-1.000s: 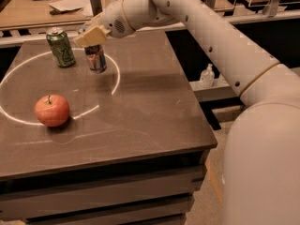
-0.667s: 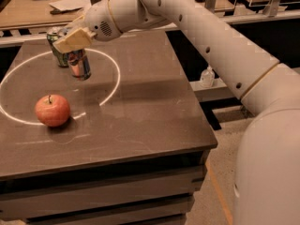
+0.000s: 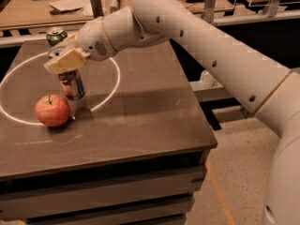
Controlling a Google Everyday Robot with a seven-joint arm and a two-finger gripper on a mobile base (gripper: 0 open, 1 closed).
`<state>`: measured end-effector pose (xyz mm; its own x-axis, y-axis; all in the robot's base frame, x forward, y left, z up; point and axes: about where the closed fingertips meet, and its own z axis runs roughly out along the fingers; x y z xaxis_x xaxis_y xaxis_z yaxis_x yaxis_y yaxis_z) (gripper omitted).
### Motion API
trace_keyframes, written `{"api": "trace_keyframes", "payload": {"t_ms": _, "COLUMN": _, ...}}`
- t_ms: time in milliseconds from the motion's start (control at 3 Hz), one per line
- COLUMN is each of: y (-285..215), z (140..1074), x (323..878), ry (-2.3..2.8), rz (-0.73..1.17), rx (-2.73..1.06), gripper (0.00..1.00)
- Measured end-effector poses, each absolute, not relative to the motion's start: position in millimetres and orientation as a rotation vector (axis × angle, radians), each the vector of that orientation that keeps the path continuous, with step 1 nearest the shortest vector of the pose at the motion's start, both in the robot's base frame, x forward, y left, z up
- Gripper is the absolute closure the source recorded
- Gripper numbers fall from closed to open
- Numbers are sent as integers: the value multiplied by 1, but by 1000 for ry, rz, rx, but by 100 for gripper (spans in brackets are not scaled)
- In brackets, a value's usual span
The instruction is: Move redbull can near apple
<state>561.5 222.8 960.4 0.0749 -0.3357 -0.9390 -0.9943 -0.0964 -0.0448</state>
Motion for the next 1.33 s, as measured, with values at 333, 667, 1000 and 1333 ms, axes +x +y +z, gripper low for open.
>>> {"api": "trace_keyframes", "payload": {"t_ms": 333, "y": 218, "z": 952, "x": 550, "ry": 1313, "rz": 1025, "rx": -1579, "gripper": 53}}
{"api": "trace_keyframes", "payload": {"t_ms": 667, "y": 208, "z": 943, "x": 546, "ry": 1269, "rz": 1016, "rx": -1569, "gripper": 21}}
{"api": "trace_keyframes", "payload": {"t_ms": 1000, "y": 204, "z": 937, "x": 543, "ry": 1231, "rz": 1019, "rx": -1572, "gripper": 0}}
{"api": "trace_keyframes", "payload": {"t_ms": 1333, "y": 202, "z": 935, "x": 543, "ry": 1208, "rz": 1024, "rx": -1575, "gripper": 0}}
